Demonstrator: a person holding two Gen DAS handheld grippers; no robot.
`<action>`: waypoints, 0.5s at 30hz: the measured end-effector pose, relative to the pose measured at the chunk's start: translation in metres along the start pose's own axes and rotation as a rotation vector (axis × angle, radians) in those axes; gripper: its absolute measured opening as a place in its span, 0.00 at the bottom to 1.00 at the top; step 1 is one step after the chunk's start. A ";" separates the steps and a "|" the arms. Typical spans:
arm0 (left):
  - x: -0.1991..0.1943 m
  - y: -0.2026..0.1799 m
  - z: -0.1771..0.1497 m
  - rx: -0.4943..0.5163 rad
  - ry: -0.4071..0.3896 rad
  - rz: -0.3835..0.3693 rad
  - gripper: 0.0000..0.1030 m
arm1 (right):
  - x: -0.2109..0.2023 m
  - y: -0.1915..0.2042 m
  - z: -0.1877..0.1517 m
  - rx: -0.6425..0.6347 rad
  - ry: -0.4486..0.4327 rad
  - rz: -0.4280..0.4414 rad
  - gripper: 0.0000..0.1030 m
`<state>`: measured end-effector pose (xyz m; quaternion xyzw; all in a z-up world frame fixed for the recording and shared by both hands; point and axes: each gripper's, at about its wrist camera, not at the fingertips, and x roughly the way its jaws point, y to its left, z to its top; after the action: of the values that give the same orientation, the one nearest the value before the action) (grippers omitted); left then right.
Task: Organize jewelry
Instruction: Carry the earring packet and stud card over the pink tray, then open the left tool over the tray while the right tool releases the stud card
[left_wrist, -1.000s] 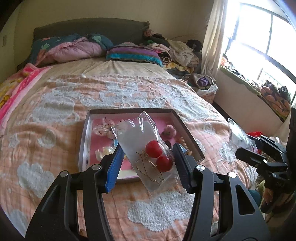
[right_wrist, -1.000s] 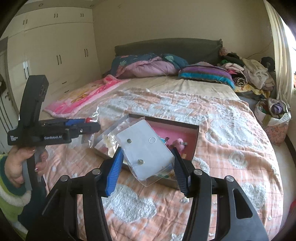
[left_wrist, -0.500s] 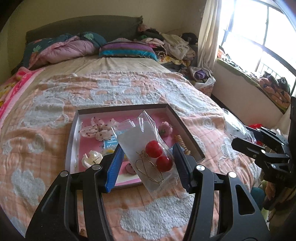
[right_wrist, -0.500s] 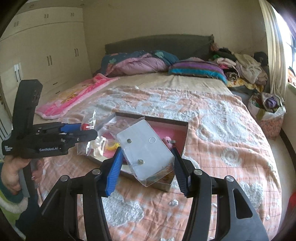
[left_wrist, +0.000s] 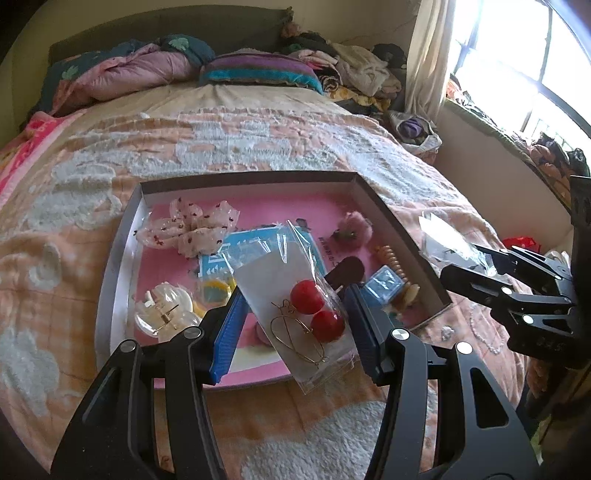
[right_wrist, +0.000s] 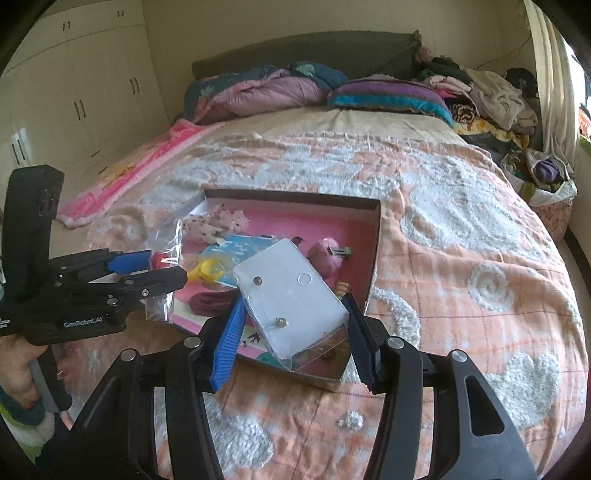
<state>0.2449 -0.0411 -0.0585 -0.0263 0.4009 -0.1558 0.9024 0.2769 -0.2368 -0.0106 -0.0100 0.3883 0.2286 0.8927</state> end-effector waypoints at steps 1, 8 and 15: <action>0.003 0.000 0.001 0.001 0.003 0.001 0.44 | 0.004 0.000 0.000 0.001 0.006 -0.001 0.50; 0.017 0.006 0.003 -0.008 0.020 0.000 0.44 | 0.027 0.002 0.003 -0.013 0.036 -0.008 0.50; 0.025 0.009 0.005 -0.010 0.028 0.013 0.45 | 0.042 0.005 0.005 -0.018 0.058 -0.002 0.51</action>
<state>0.2666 -0.0403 -0.0748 -0.0259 0.4145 -0.1484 0.8975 0.3033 -0.2143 -0.0357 -0.0250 0.4118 0.2307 0.8812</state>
